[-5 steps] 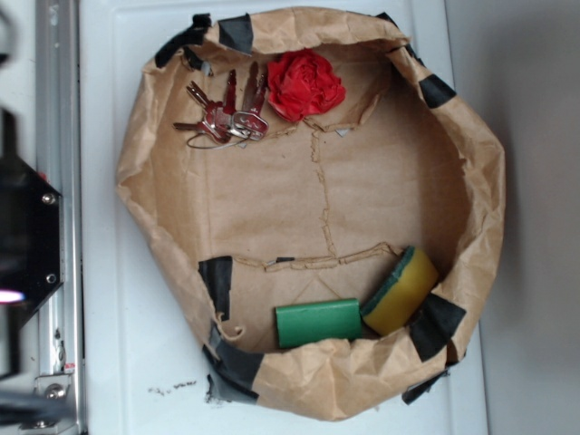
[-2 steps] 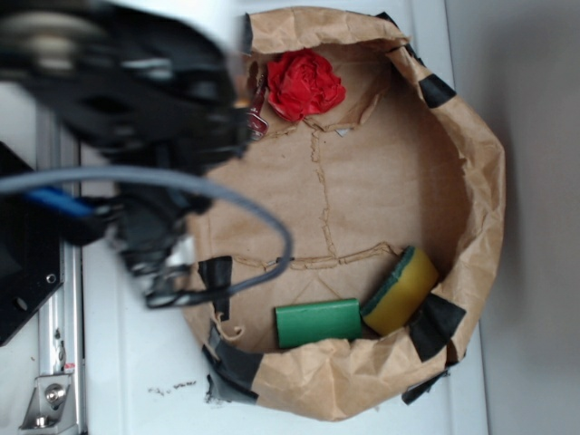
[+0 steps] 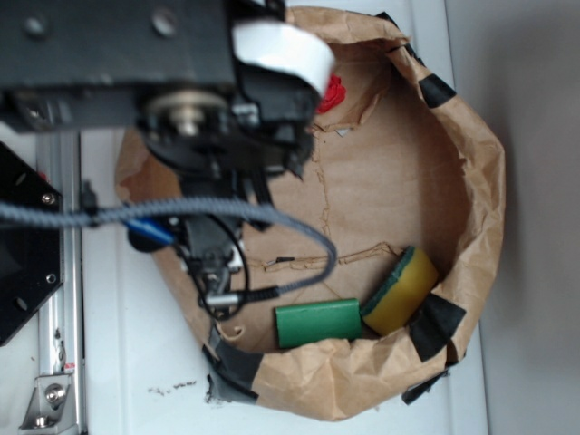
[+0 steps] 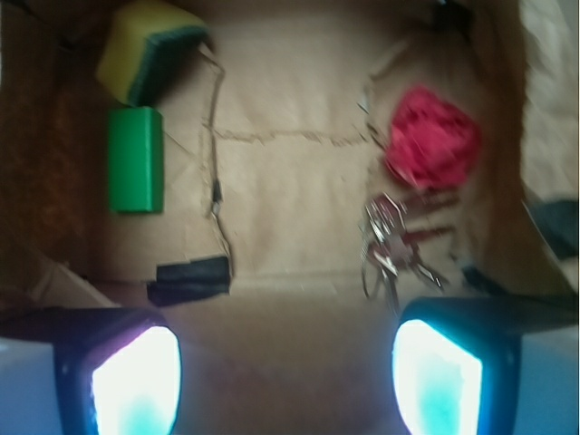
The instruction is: Grab the silver keys.
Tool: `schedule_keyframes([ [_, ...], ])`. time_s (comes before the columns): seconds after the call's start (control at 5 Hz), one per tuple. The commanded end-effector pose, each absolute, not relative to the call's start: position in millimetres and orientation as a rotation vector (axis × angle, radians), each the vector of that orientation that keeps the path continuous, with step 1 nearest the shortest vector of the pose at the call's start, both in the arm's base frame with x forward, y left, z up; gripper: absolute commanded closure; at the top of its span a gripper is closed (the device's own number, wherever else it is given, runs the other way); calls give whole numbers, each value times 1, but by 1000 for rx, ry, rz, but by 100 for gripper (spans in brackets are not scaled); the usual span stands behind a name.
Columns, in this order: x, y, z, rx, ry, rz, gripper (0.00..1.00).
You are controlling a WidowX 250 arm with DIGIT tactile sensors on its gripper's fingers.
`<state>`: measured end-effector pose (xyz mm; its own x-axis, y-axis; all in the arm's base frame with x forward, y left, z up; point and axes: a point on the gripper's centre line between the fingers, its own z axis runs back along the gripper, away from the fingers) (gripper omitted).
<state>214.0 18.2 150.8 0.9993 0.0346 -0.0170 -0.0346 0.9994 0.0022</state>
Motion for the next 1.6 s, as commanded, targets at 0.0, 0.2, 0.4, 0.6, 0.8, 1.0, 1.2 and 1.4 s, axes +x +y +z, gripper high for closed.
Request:
schedule_keyframes([
  [0.0,234,18,131,55,30,-53,0],
  [0.2,244,33,118,52,67,-40,0],
  [0.4,254,42,112,83,53,-26,0],
  [0.6,254,42,112,83,53,-26,0],
  [0.8,254,42,112,83,53,-26,0],
  [1.0,254,42,112,83,53,-26,0],
  [1.2,254,42,112,83,53,-26,0],
  [1.4,239,55,85,116,125,-41,0],
])
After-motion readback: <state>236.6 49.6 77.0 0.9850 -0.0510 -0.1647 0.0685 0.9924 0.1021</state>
